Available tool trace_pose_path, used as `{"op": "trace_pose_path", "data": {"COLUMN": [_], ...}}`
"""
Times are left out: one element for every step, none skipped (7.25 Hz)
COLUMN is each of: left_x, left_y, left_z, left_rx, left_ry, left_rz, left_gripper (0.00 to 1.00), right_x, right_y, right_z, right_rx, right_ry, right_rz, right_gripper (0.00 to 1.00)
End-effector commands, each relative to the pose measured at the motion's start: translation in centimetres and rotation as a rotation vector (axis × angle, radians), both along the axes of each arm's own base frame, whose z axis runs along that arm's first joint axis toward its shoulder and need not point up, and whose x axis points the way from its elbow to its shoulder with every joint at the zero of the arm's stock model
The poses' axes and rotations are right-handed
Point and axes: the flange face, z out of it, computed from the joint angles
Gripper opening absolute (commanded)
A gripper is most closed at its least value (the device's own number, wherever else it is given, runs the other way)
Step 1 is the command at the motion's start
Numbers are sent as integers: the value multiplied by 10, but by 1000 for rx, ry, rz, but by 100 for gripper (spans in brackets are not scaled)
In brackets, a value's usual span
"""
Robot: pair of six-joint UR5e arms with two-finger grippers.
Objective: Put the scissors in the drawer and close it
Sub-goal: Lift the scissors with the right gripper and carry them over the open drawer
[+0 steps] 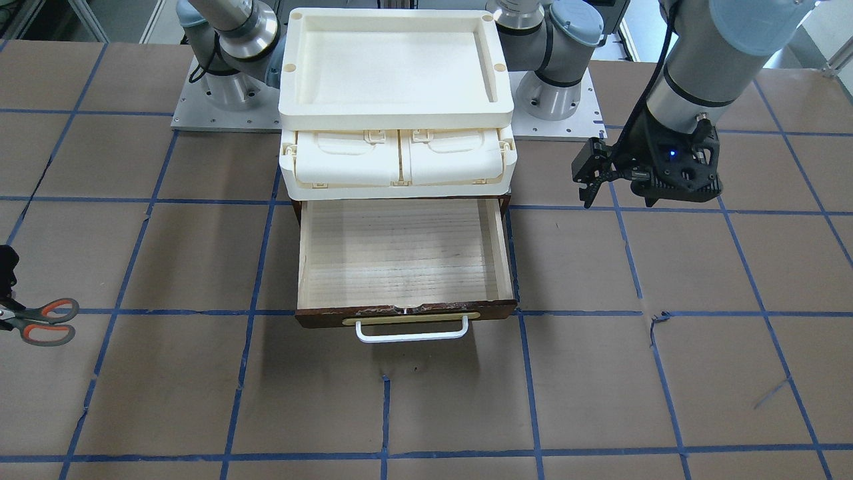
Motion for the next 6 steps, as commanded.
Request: {"op": "trace_pose_path", "data": {"left_x": [0, 0, 0, 0, 0, 0], "left_y": [0, 0, 0, 0, 0, 0], "left_z": [0, 0, 0, 0, 0, 0], "left_rx": [1, 1, 2, 1, 1, 1], "left_ry": [-1, -1, 0, -1, -1, -1], "left_rz": [0, 0, 0, 0, 0, 0], "left_gripper": [100, 100, 100, 100, 100, 100], "right_x": [138, 204, 280, 345, 391, 425], "right_y": [-8, -8, 0, 15, 16, 16], "right_z": [69, 75, 77, 81, 96, 111], "right_rx": [-48, -61, -64, -69, -91, -103], "right_ry": [-10, -49, -69, -74, -106, -152], "right_rz": [93, 98, 157, 197, 156, 179], "right_gripper": [0, 0, 1, 1, 1, 1]}}
